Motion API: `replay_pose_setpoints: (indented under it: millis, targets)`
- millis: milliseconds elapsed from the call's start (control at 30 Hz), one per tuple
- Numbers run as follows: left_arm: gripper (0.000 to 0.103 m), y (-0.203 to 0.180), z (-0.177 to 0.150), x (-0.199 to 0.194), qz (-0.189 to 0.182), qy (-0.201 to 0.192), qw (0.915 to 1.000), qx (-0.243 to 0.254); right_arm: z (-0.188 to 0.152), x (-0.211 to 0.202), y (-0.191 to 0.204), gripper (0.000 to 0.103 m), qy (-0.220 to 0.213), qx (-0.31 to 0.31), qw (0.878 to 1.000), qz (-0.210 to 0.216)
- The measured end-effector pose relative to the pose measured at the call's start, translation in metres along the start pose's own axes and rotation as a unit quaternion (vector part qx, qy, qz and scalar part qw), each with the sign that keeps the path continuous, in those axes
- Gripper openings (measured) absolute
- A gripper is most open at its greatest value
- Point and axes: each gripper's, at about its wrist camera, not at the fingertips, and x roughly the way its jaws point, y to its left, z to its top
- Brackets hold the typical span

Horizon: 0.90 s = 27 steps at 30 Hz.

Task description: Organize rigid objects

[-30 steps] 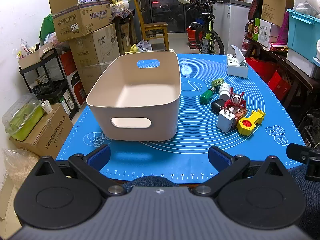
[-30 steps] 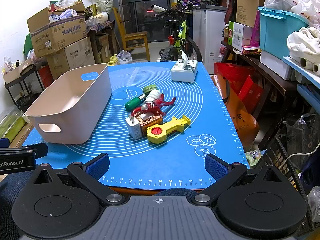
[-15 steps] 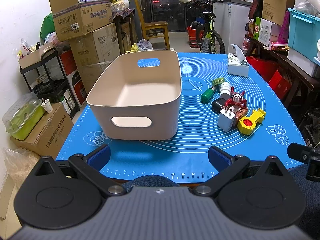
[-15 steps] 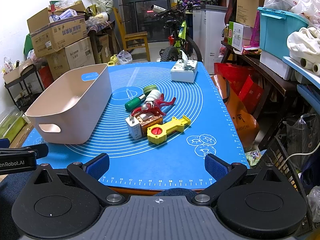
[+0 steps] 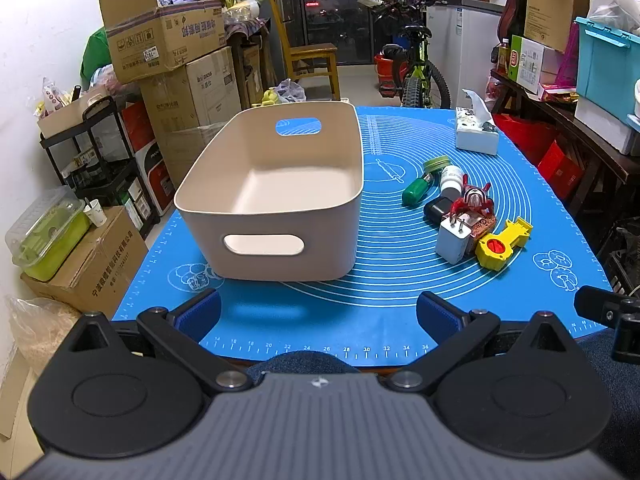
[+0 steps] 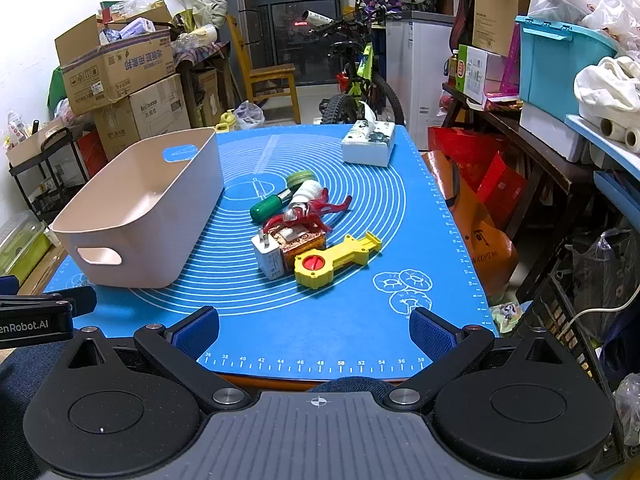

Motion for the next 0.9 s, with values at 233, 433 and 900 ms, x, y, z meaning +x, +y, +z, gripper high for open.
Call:
replay_pose_setpoints:
  millis: [233, 433, 900]
  targets:
    - [0.103, 0.003, 0.001, -0.001, 0.004, 0.002, 1.0000, -0.002, 0.002, -0.003, -0.001, 0.101, 0.001, 0.001, 1.000, 0.000]
    - [0.103, 0.009, 0.014, -0.004, 0.005, 0.001, 0.9998, -0.019, 0.012, -0.007, -0.004, 0.101, 0.007, 0.007, 1.000, 0.012]
    - [0.103, 0.057, 0.110, 0.003, 0.081, -0.057, 0.9938, -0.052, 0.096, -0.004, 0.001, 0.101, -0.054, 0.026, 0.998, 0.011]
